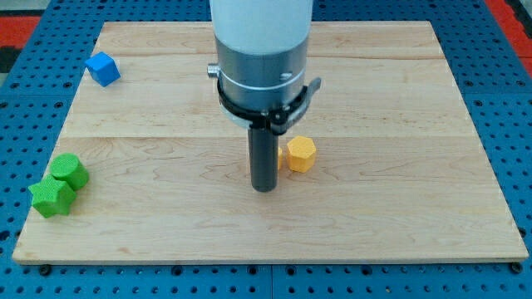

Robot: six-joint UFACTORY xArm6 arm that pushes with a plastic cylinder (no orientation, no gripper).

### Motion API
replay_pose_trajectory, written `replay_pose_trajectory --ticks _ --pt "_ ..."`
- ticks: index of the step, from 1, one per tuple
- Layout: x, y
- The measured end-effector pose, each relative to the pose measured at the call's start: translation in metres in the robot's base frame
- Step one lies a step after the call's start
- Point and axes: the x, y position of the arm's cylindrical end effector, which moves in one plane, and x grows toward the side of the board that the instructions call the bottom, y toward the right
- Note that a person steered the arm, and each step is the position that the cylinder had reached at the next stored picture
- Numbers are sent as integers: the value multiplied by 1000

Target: Move the yellow heart into the red circle

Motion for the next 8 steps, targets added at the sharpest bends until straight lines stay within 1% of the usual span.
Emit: replay_pose_trajectory --ticks 2,3,4,5,6,7,8 --pt "-98 26" --pt "-115 73" --pt "-138 78" --pt "-111 76" --pt "-91 15" --pt "-96 11" --pt "-135 23"
